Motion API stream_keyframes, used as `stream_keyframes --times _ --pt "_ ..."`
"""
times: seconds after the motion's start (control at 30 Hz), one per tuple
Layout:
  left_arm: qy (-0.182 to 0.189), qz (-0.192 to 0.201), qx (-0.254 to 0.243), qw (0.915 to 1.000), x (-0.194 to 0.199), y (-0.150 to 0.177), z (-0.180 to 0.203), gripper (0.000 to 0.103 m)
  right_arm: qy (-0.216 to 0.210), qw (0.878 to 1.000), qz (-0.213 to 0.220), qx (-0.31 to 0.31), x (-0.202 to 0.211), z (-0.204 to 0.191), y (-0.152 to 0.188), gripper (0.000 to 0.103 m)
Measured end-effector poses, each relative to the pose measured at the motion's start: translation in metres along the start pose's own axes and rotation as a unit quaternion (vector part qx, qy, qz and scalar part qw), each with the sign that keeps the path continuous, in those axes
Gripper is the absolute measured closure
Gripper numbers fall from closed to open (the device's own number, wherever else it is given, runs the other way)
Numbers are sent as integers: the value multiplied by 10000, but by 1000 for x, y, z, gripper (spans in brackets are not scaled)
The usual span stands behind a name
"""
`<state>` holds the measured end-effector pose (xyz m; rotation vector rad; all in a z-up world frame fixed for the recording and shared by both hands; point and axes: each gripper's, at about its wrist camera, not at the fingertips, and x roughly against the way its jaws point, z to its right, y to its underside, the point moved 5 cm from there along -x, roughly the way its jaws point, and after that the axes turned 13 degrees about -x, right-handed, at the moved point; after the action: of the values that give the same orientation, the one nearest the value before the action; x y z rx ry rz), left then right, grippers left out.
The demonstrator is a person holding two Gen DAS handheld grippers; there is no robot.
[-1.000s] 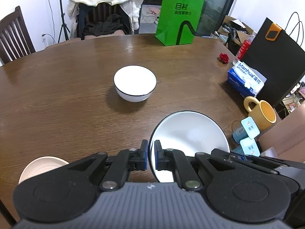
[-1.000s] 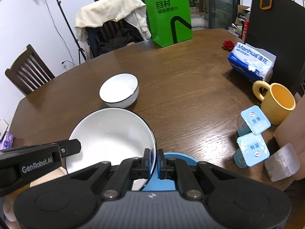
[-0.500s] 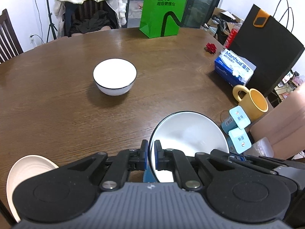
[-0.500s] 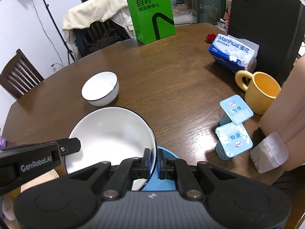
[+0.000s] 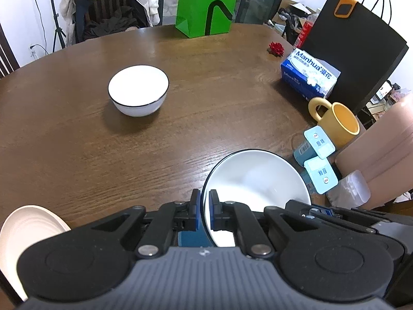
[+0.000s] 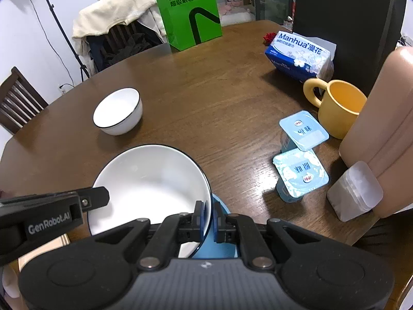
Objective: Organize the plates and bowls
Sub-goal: 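Carry the white bowl with both tools over the blue bowl, then lower the white bowl into the blue bowl with both tools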
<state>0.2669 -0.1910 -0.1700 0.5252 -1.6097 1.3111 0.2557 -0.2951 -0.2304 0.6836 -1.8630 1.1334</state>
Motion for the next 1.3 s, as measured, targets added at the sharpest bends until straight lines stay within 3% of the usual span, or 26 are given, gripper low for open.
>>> stream_keyframes --times 1.3 --pt "-38 -604 -35 9982 -54 33 5 96 108 9980 -598 199 -50 23 21 96"
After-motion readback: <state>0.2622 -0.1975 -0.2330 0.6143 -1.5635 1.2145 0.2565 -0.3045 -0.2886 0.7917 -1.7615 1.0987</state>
